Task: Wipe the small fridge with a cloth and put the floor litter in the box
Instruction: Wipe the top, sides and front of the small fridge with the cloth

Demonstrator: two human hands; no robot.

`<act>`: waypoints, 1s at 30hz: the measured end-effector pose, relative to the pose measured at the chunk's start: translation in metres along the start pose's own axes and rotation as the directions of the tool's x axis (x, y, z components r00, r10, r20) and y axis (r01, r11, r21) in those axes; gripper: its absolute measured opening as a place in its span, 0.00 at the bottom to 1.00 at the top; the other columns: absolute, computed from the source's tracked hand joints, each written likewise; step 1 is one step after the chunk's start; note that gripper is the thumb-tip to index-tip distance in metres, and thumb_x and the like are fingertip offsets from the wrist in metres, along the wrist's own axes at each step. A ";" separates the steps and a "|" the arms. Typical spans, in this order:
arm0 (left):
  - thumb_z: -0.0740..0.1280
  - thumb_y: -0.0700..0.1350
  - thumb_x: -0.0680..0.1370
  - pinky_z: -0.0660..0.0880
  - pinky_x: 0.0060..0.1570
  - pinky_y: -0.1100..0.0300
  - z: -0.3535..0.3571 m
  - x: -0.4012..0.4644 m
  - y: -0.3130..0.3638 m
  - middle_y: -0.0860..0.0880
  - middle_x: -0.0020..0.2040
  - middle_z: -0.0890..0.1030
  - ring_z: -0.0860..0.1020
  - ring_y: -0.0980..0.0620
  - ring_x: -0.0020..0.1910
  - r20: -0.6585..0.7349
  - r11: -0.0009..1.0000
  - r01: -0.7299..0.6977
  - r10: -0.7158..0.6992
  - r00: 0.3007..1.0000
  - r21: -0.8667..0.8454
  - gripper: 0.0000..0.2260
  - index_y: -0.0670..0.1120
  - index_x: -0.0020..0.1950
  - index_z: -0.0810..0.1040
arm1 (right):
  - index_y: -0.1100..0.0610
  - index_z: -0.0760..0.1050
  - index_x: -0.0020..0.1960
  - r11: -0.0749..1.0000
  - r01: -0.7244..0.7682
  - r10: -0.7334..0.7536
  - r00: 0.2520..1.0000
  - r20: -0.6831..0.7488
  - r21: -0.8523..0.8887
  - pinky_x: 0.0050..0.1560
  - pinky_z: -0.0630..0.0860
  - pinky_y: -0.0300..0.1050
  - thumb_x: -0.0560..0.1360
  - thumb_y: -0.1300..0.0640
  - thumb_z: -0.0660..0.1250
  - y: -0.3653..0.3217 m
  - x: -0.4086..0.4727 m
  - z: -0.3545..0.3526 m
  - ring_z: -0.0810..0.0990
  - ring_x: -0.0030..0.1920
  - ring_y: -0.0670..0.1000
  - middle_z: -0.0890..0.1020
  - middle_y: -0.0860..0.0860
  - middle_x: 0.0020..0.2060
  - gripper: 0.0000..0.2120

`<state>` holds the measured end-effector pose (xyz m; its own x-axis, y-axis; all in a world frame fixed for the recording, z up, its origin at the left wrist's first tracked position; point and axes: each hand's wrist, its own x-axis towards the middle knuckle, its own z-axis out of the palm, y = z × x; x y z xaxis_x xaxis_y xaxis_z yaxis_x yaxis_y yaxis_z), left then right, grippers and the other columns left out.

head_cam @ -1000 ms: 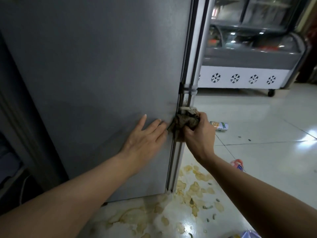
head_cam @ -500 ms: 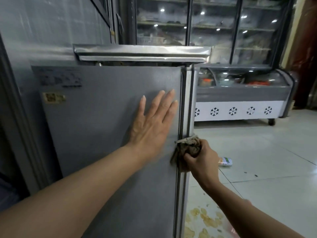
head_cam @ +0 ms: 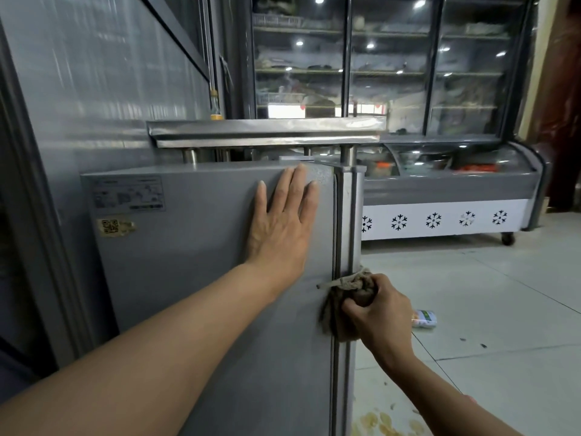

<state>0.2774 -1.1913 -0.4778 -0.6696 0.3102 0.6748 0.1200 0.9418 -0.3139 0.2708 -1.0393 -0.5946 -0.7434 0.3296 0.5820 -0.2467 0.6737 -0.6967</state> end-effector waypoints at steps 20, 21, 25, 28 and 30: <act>0.78 0.49 0.54 0.62 0.61 0.50 0.001 0.021 -0.008 0.42 0.64 0.64 0.61 0.43 0.60 -0.201 0.999 -0.025 0.032 0.979 0.039 0.45 0.43 0.66 0.61 | 0.57 0.75 0.44 0.982 0.150 -0.116 0.957 -0.265 0.112 0.39 0.71 0.42 0.64 0.57 0.72 -0.096 0.083 -0.042 0.76 0.35 0.51 0.74 0.46 0.30 0.11; 0.78 0.49 0.53 0.63 0.61 0.51 0.001 0.021 -0.007 0.42 0.64 0.63 0.61 0.43 0.61 -0.195 0.999 -0.020 0.028 0.980 0.045 0.46 0.43 0.66 0.61 | 0.57 0.75 0.46 0.981 0.155 -0.120 0.955 -0.270 0.112 0.39 0.71 0.41 0.64 0.56 0.72 -0.099 0.087 -0.044 0.76 0.36 0.50 0.75 0.46 0.31 0.12; 0.78 0.48 0.51 0.59 0.56 0.52 -0.001 0.026 -0.009 0.42 0.61 0.65 0.63 0.43 0.57 -0.198 0.999 -0.024 0.030 0.980 0.031 0.44 0.42 0.63 0.62 | 0.58 0.77 0.48 0.979 0.179 -0.142 0.943 -0.300 0.101 0.38 0.70 0.40 0.65 0.55 0.71 -0.107 0.097 -0.047 0.76 0.36 0.51 0.77 0.48 0.33 0.13; 0.77 0.48 0.54 0.61 0.51 0.53 -0.005 0.030 -0.013 0.42 0.57 0.71 0.67 0.44 0.52 -0.224 0.999 -0.047 0.042 0.974 -0.019 0.37 0.43 0.58 0.65 | 0.58 0.76 0.45 0.975 0.204 -0.171 0.940 -0.295 0.086 0.37 0.71 0.45 0.66 0.55 0.69 -0.108 0.102 -0.047 0.76 0.36 0.53 0.78 0.50 0.33 0.10; 0.77 0.49 0.54 0.66 0.48 0.53 -0.008 0.032 -0.012 0.44 0.53 0.74 0.71 0.44 0.49 -0.222 0.997 -0.040 0.026 0.975 -0.060 0.34 0.43 0.56 0.69 | 0.58 0.76 0.45 0.966 0.241 -0.206 0.933 -0.294 0.088 0.39 0.73 0.49 0.66 0.54 0.66 -0.108 0.104 -0.047 0.76 0.39 0.54 0.79 0.52 0.37 0.09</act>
<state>0.2604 -1.1918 -0.4463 -0.4871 0.3552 0.7979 0.1907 0.9348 -0.2997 0.2489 -1.0464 -0.4392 -0.4604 0.3632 0.8100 -0.4726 0.6721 -0.5700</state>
